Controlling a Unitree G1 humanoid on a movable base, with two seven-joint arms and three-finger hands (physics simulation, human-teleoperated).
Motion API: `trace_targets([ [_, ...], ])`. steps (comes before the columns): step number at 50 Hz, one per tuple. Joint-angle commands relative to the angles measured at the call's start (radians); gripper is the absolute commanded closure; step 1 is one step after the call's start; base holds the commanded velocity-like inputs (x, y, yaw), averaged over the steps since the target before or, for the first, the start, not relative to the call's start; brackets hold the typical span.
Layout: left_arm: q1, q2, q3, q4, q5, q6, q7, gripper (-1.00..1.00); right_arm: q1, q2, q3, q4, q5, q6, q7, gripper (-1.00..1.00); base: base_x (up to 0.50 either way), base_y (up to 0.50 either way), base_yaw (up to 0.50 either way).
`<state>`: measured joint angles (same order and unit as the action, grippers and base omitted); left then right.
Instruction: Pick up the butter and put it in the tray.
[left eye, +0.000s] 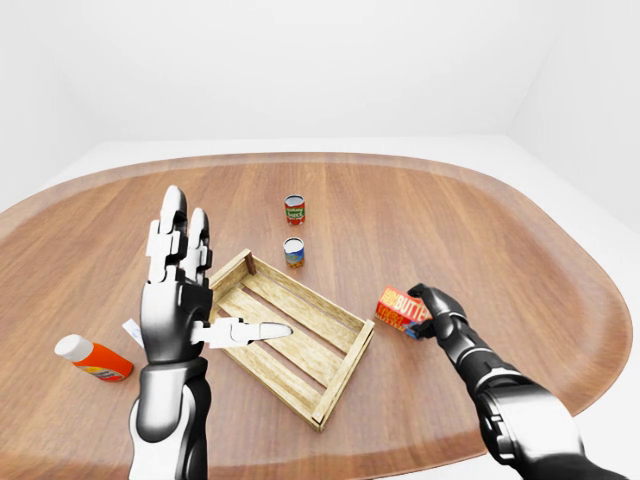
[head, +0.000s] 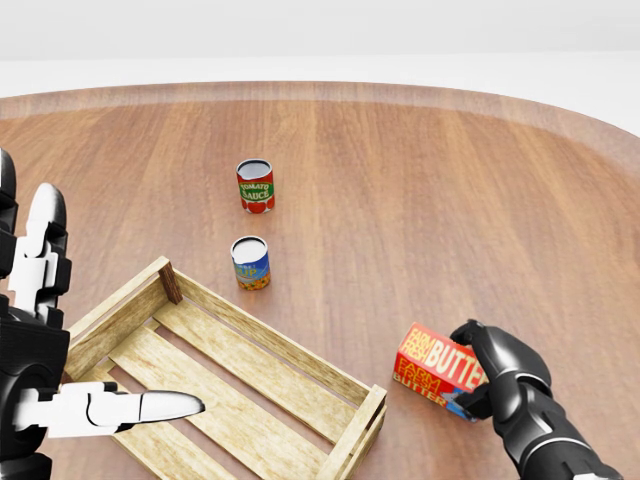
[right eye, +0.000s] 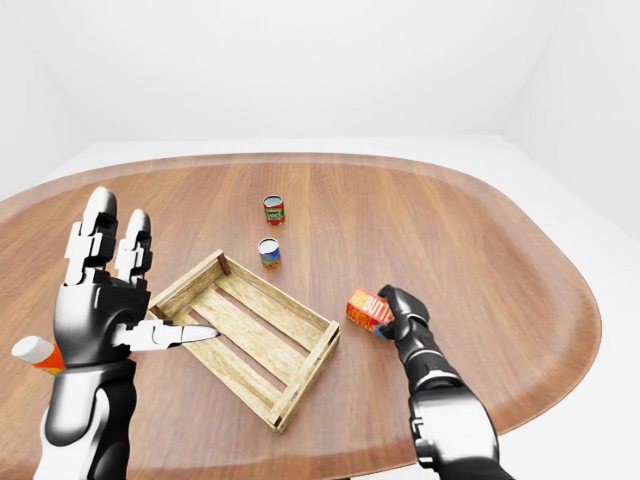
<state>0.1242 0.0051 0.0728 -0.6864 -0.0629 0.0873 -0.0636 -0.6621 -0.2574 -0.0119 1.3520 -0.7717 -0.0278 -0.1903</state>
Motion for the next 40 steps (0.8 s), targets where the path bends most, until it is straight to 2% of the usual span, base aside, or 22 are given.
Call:
trace_targets([
  [1, 0.0, 0.0, 0.001, -0.006, -0.002, 0.0, -0.002, -1.0, 0.012, 0.014, -0.002, 0.011, 0.0, -0.011, 0.012, 1.0, 0.0, 0.0, 0.0],
  [20, 0.005, -0.001, -0.006, -0.004, 0.001, 0.0, -0.002, -1.0, 0.003, 0.009, 0.026, -0.038, 0.002, -0.048, 0.012, 1.0, 0.0, 0.0, 0.0],
  [24, 0.004, -0.001, -0.003, -0.006, -0.001, 0.0, -0.003, -1.0, 0.007, 0.002, 0.032, -0.095, 0.007, -0.04, 0.026, 1.0, 0.0, 0.0, 0.0],
  [27, 0.005, -0.001, -0.002, -0.009, -0.002, 0.0, -0.003, -1.0, 0.04, -0.008, 0.032, -0.221, 0.006, 0.003, 0.06, 1.0, 0.0, 0.0, 0.0],
  [28, 0.006, -0.001, -0.002, -0.01, -0.001, 0.0, -0.003, -1.0, 0.063, -0.01, 0.027, -0.29, 0.007, 0.026, 0.081, 1.0, 0.0, 0.0, 0.0],
  [30, 0.005, -0.001, -0.001, -0.012, -0.003, 0.0, -0.003, -1.0, 0.151, -0.012, 0.012, -0.537, -0.006, 0.115, 0.169, 1.0, 0.0, 0.0, 0.0],
  [34, 0.005, -0.001, 0.0, -0.013, -0.003, 0.0, -0.003, -1.0, 0.324, -0.004, -0.035, -1.04, -0.076, 0.115, 0.369, 1.0, 0.0, 0.0, 0.0],
  [38, 0.007, -0.001, -0.001, -0.02, -0.002, 0.0, -0.003, -1.0, 0.399, 0.008, -0.075, -1.295, -0.137, 0.115, 0.49, 1.0, 0.0, 0.0, 0.0],
  [40, 0.008, -0.001, -0.001, -0.021, -0.002, 0.0, -0.004, -1.0, 0.409, 0.015, -0.088, -1.338, -0.151, 0.115, 0.513, 1.0, 0.0, 0.0, 0.0],
])
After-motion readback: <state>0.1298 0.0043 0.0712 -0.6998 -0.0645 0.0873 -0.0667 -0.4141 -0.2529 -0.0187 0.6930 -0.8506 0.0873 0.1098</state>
